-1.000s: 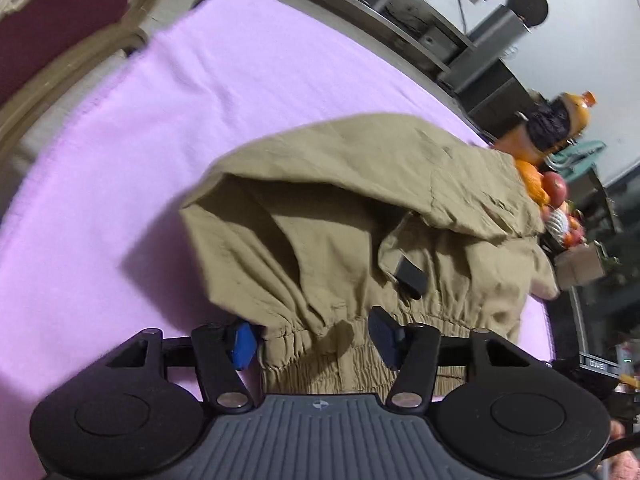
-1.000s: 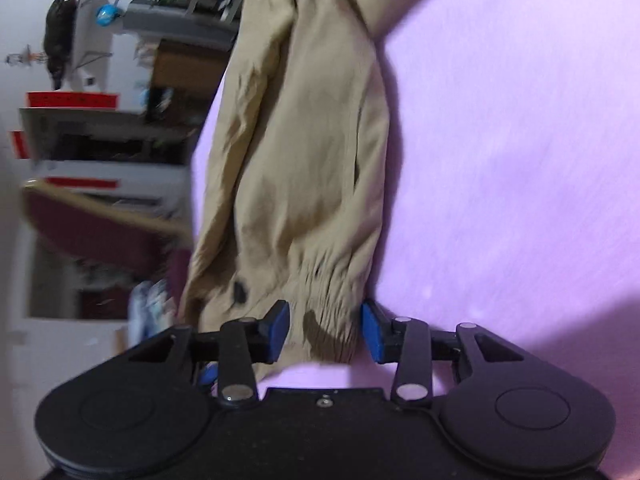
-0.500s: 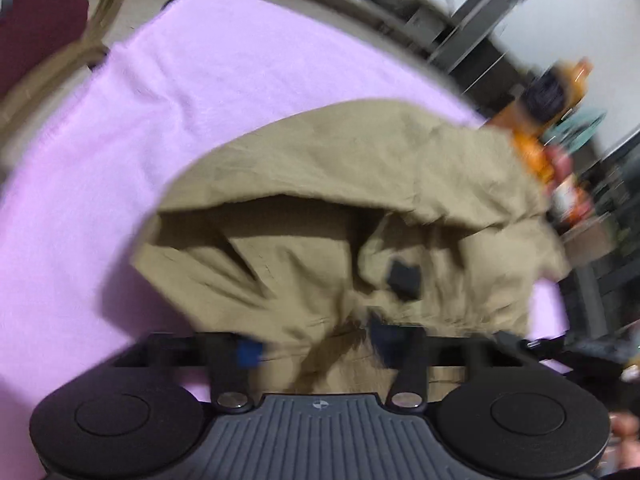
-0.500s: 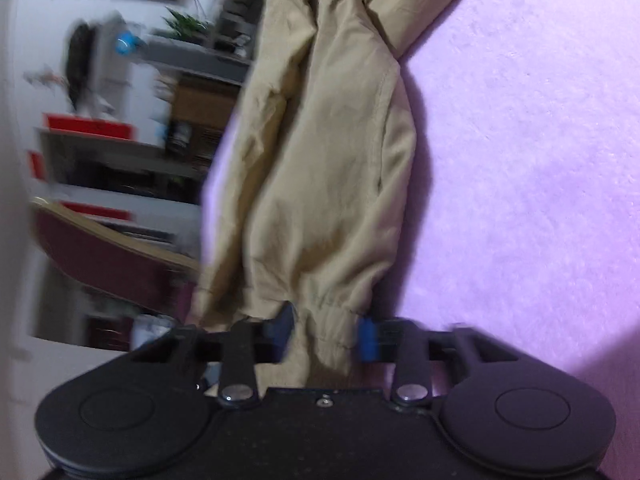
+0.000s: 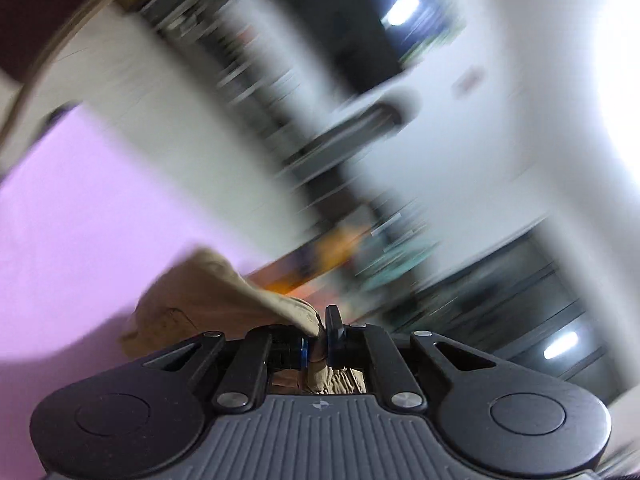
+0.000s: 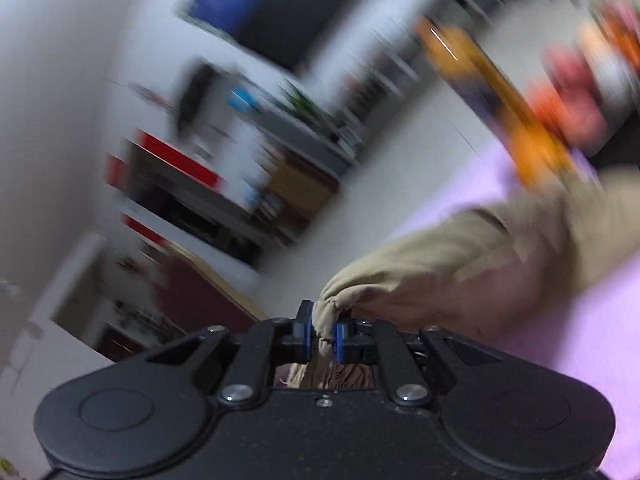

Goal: Fold clothes
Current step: 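Lift the trousers high with both grippers and shake them out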

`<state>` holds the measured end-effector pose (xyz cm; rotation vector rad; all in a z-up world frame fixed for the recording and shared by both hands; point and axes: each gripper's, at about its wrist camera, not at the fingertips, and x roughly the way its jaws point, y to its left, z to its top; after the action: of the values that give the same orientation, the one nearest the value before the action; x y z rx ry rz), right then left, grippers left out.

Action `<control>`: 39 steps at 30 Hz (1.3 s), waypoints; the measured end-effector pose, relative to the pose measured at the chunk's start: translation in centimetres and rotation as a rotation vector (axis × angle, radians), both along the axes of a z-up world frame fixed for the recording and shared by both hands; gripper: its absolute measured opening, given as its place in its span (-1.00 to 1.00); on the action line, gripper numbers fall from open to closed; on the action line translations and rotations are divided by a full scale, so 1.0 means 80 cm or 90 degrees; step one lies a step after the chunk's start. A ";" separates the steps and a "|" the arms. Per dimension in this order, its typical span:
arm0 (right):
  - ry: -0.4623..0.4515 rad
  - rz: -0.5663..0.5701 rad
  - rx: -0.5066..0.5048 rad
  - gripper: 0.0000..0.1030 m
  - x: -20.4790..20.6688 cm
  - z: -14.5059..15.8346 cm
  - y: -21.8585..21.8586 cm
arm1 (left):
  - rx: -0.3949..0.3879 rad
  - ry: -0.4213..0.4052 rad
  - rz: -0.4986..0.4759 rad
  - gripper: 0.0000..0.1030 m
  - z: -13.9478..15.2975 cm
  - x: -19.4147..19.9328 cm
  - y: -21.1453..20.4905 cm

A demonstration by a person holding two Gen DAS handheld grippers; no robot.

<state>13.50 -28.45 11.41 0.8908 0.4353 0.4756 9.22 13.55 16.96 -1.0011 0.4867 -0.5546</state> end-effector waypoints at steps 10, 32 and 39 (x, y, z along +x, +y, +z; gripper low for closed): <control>-0.096 -0.086 -0.076 -0.79 -0.107 0.131 -0.027 | -0.058 0.000 -0.022 -0.90 0.054 -0.096 -0.061; -0.272 -0.016 -0.082 -0.75 -0.179 0.202 0.004 | 0.066 -0.266 0.092 -0.83 0.157 -0.190 0.008; -0.001 -0.042 -0.119 -0.77 0.054 0.080 0.038 | 0.166 0.023 0.153 -0.90 0.058 0.054 0.036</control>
<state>17.84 -25.41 17.82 0.7220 0.4401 0.3684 13.53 16.43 21.61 -0.8071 0.4505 -0.2509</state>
